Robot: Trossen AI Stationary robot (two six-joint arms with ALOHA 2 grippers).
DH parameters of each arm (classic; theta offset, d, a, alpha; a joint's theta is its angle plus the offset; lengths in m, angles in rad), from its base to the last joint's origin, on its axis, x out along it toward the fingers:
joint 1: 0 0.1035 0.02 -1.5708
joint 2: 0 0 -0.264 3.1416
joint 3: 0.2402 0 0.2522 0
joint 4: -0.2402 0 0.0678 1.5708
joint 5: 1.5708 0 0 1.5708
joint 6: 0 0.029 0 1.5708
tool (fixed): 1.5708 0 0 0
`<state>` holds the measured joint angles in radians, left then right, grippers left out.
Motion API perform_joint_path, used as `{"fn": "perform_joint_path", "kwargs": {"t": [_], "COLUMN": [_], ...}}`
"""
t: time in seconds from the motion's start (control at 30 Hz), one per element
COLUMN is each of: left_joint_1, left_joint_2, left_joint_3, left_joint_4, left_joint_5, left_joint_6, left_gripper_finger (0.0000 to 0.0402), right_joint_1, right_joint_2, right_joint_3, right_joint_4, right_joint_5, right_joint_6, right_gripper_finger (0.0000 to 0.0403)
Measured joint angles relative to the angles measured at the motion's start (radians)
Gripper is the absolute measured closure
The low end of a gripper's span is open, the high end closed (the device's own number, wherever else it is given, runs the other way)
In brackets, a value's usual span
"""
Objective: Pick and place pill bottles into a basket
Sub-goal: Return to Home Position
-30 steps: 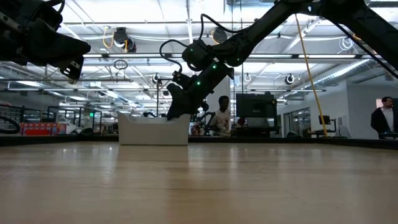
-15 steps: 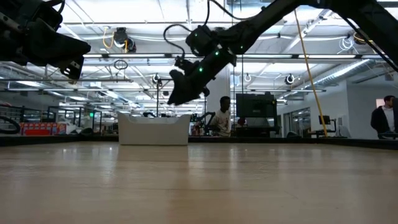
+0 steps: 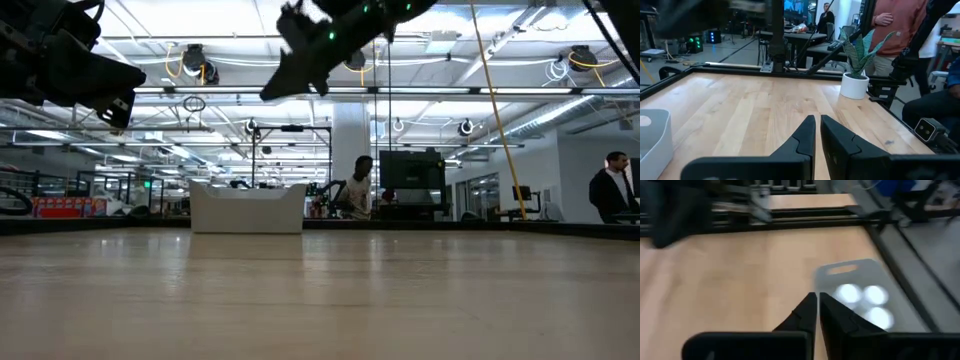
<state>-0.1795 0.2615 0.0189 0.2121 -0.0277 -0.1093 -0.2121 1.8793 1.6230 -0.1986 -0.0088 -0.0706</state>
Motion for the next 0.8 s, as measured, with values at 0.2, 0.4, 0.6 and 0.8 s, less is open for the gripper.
{"fn": "perform_joint_path", "kwargs": {"t": [0.2,0.4,0.6,0.8], "left_joint_1": [0.0,0.0,0.0,0.0], "left_joint_2": [0.0,0.0,0.0,0.0], "left_joint_3": [0.0,0.0,0.0,0.0], "left_joint_4": [0.0,0.001,-0.002,0.0], "left_joint_5": [0.0,0.0,0.0,0.0], "left_joint_6": [0.0,0.0,0.0,0.0], "left_gripper_finger": [0.0371,0.0371,0.0371,0.0371], "right_joint_1": [0.11,0.22,0.324,0.378], "right_joint_2": [-0.07,-0.235,-0.412,-0.57], "right_joint_3": [-0.091,-0.388,-0.735,-1.013], "right_joint_4": [0.037,0.298,0.602,0.716], "right_joint_5": [0.006,0.009,0.079,0.24], "right_joint_6": [0.006,0.058,0.113,0.147], "right_gripper_finger": [0.0401,0.0402,0.0402,0.0403]}}
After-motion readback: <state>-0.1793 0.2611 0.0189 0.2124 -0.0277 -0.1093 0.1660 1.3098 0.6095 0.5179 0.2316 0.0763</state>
